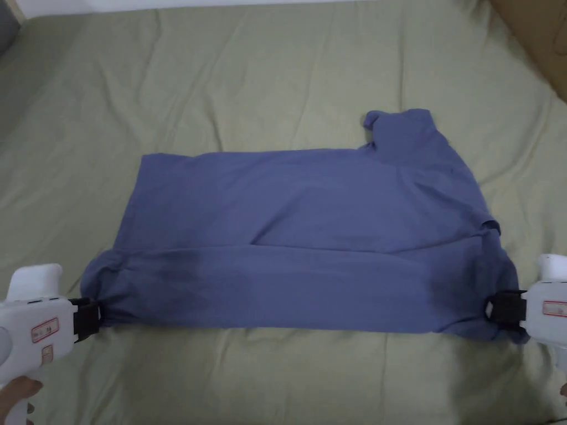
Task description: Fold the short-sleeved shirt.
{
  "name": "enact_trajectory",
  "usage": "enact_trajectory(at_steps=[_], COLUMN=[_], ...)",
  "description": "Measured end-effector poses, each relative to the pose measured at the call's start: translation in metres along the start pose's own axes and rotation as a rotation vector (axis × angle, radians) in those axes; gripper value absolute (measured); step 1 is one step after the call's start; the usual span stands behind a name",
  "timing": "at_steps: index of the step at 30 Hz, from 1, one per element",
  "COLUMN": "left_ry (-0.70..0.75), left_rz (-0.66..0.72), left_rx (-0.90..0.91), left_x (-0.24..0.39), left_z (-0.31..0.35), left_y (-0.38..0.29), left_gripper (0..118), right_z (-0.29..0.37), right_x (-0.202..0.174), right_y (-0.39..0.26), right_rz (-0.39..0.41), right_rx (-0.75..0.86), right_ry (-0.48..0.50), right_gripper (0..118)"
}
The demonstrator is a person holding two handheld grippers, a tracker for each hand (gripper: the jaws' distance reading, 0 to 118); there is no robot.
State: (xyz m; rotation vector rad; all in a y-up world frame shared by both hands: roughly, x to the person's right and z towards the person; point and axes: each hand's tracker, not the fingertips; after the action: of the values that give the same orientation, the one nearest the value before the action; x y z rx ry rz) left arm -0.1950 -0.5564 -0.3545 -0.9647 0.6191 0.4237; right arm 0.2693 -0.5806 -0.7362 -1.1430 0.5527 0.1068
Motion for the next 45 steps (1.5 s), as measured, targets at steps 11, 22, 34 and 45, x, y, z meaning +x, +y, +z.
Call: enact_trajectory(at_steps=[11,22,34,45], left_ry=[-0.050,-0.017,-0.108,-0.133], left_rz=[-0.037,0.013,-0.030,-0.069], left_rx=[0.031,-0.026,0.220,0.158], left_x=[-0.014,-0.020,0.019,0.047], left_z=[0.057,0.045,0.087,0.025], left_y=[-0.017,-0.059,-0.002,0.037], left_gripper=[4,46,1,0], right_z=[0.080,0.071,0.116,0.046], right_x=[0.008,0.019,-0.020,-0.031], right_y=[-0.017,-0.069,-0.032,0.058], right_rz=[0.035,-0.049,-0.054,-0.009], right_rx=[0.031,-0.047,0.184,0.168], right_ry=[0.026,0.018,0.067,0.091], right_gripper=[10,86,11,16])
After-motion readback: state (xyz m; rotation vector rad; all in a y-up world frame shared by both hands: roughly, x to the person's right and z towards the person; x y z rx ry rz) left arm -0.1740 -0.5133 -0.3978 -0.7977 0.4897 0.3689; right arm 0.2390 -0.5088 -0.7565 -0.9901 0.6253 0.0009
